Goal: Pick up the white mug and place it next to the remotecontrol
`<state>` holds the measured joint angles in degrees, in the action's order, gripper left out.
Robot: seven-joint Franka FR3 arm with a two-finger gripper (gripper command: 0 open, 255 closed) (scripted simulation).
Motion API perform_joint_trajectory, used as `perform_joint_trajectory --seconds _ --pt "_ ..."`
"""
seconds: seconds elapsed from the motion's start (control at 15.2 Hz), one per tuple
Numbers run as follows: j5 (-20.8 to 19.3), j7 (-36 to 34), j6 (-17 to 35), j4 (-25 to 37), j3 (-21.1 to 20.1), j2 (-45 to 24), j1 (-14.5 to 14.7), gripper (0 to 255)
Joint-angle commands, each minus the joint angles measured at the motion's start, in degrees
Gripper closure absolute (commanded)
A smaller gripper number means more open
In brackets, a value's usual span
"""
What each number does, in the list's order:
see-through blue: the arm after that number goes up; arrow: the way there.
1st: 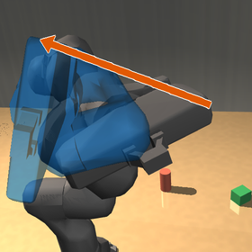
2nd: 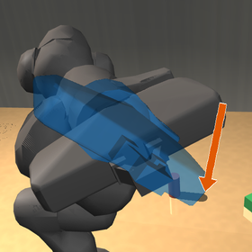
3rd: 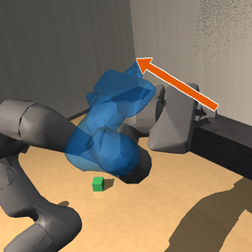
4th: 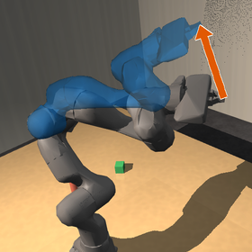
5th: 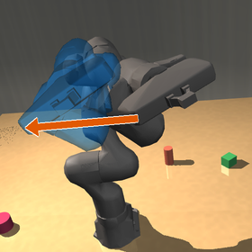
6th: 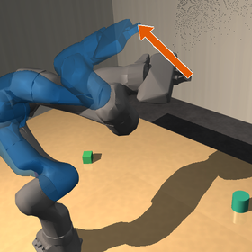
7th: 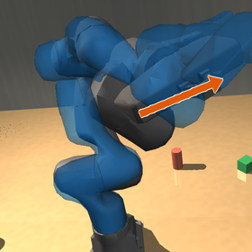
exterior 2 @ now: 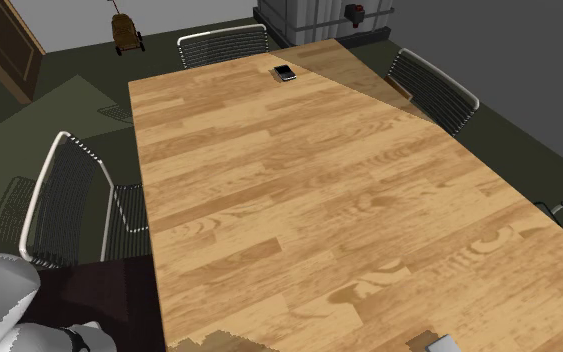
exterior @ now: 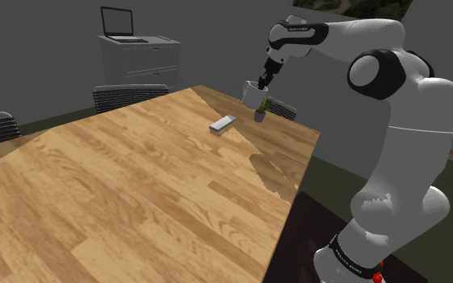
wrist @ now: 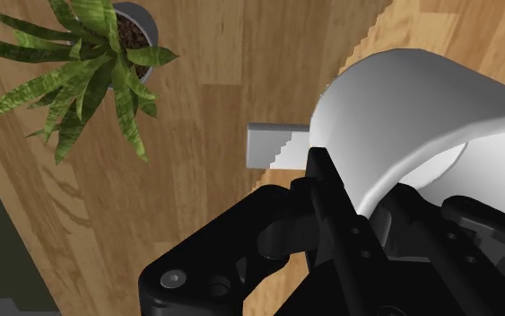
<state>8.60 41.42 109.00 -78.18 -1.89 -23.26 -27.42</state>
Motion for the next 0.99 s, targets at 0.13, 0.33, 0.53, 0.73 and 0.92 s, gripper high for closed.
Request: perform_joint_trajectory --seconds 0.13,0.33,0.53,0.73,0.92 --pt "0.16 0.49 2.87 -2.63 -0.02 -0.22 -0.02 255" --pt "0.28 0.82 5.05 -4.64 -0.04 -0.42 0.00 255" --pt "0.41 1.14 7.17 -6.46 -0.07 -0.73 0.01 255" --pt "0.55 1.47 9.25 -8.13 -0.11 -1.16 0.02 255" --pt "0.69 1.79 11.27 -9.63 -0.14 -1.70 0.03 255"
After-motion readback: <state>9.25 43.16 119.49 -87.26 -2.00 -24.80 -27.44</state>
